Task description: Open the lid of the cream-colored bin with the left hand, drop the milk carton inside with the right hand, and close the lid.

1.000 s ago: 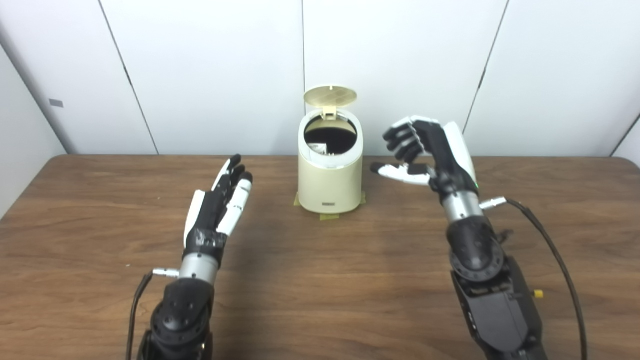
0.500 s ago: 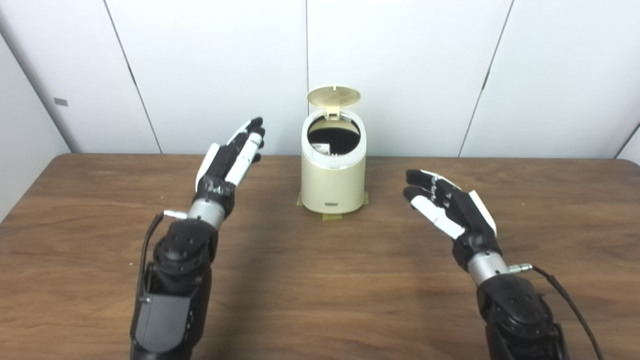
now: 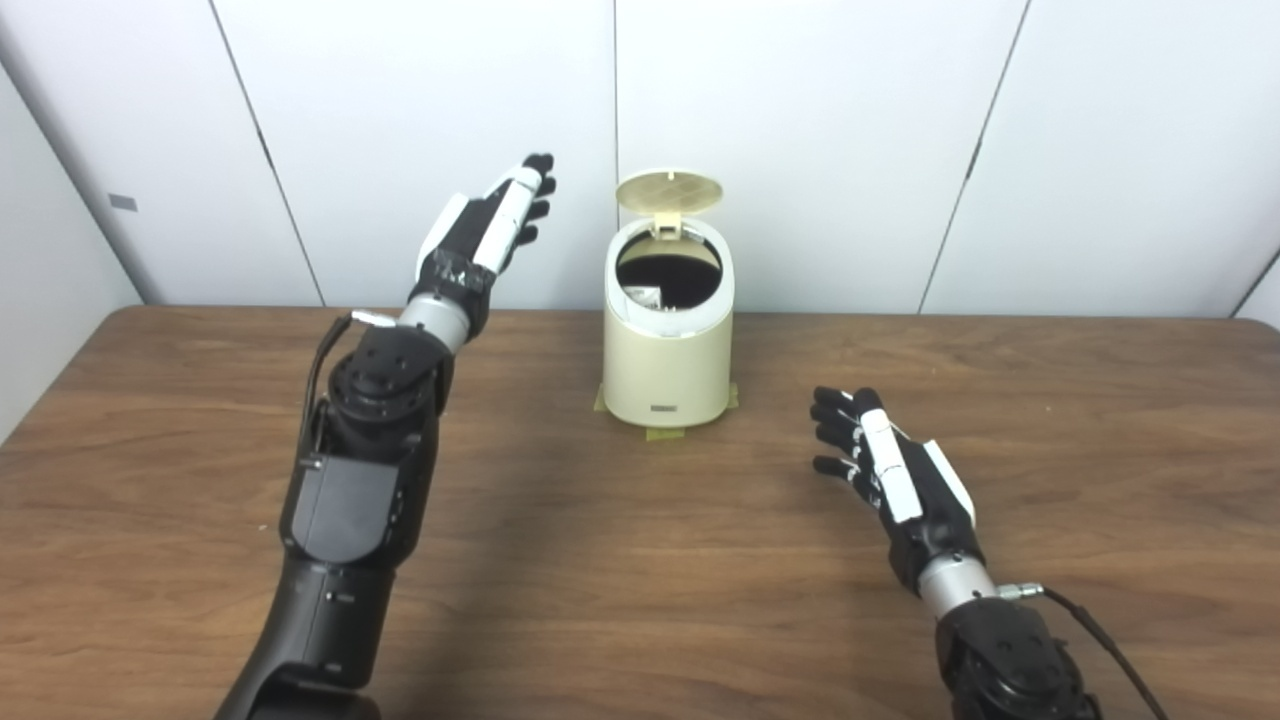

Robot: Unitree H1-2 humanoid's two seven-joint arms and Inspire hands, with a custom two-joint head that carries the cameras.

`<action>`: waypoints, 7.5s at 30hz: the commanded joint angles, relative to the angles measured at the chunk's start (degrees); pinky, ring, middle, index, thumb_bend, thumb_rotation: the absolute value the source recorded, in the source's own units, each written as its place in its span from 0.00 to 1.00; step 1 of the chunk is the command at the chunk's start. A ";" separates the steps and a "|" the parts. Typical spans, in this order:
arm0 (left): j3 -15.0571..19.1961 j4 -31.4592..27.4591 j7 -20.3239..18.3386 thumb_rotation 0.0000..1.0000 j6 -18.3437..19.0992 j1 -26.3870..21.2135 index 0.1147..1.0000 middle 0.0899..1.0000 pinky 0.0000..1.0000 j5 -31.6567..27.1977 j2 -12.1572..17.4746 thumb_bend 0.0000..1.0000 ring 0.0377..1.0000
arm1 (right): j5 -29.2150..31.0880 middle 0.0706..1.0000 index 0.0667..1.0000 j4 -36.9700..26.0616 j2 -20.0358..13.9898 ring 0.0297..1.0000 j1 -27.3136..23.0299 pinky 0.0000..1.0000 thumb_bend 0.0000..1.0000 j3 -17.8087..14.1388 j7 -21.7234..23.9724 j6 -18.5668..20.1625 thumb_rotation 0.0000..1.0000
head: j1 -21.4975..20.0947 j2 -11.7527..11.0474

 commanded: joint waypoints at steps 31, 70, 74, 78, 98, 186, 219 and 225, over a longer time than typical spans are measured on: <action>-14.38 6.93 -5.49 1.00 -10.08 -13.96 0.66 0.68 0.82 14.30 6.93 0.34 0.76 | 6.28 0.88 0.91 2.98 2.15 0.94 -1.02 0.98 0.62 -0.85 -1.60 -4.48 1.00 | -0.53 0.62; -28.14 -1.27 -23.28 1.00 -21.42 -10.68 0.76 0.80 0.83 34.79 15.19 0.48 0.83 | 2.40 0.83 0.91 0.65 1.25 0.93 -1.99 0.95 0.59 0.56 -4.75 2.17 1.00 | -2.39 1.33; -29.59 -1.64 -24.42 1.00 -22.22 -9.90 0.85 0.90 0.91 37.43 15.20 0.49 0.91 | 1.01 0.82 0.91 0.03 0.54 0.91 -1.73 0.93 0.59 1.19 -4.68 2.29 1.00 | -2.71 1.19; -30.76 -1.38 -24.67 1.00 -23.84 -9.58 0.94 0.97 0.97 40.55 15.04 0.50 0.98 | 1.69 0.83 0.91 -0.04 0.87 0.92 -1.65 0.96 0.59 0.73 -4.40 2.23 1.00 | -3.22 0.93; -35.18 -4.88 -29.34 1.00 -28.50 -8.27 0.82 0.83 0.93 51.99 15.87 0.58 0.87 | 2.07 0.82 0.92 0.13 1.25 0.92 -1.89 0.92 0.60 0.05 -4.66 1.80 1.00 | -3.67 1.19; 6.16 -28.55 3.45 1.00 -5.69 37.20 0.99 0.99 1.00 -5.90 -9.38 0.46 1.00 | 14.70 1.00 0.98 -4.14 -3.08 1.00 2.90 1.00 0.66 -5.02 -0.50 -9.08 1.00 | -5.00 4.01; 4.29 -26.99 5.07 1.00 -6.14 36.22 0.99 0.98 1.00 -6.61 -8.69 0.43 0.98 | 14.53 1.00 0.99 -1.78 -3.86 1.00 2.32 0.99 0.65 -5.44 0.18 -10.94 1.00 | -4.75 2.59; 4.50 -27.44 5.09 1.00 -5.70 36.15 0.99 0.98 1.00 -6.87 -8.43 0.45 0.99 | 14.48 0.99 0.99 -1.93 -4.18 1.00 2.28 0.97 0.65 -5.30 0.39 -10.51 1.00 | -4.58 3.00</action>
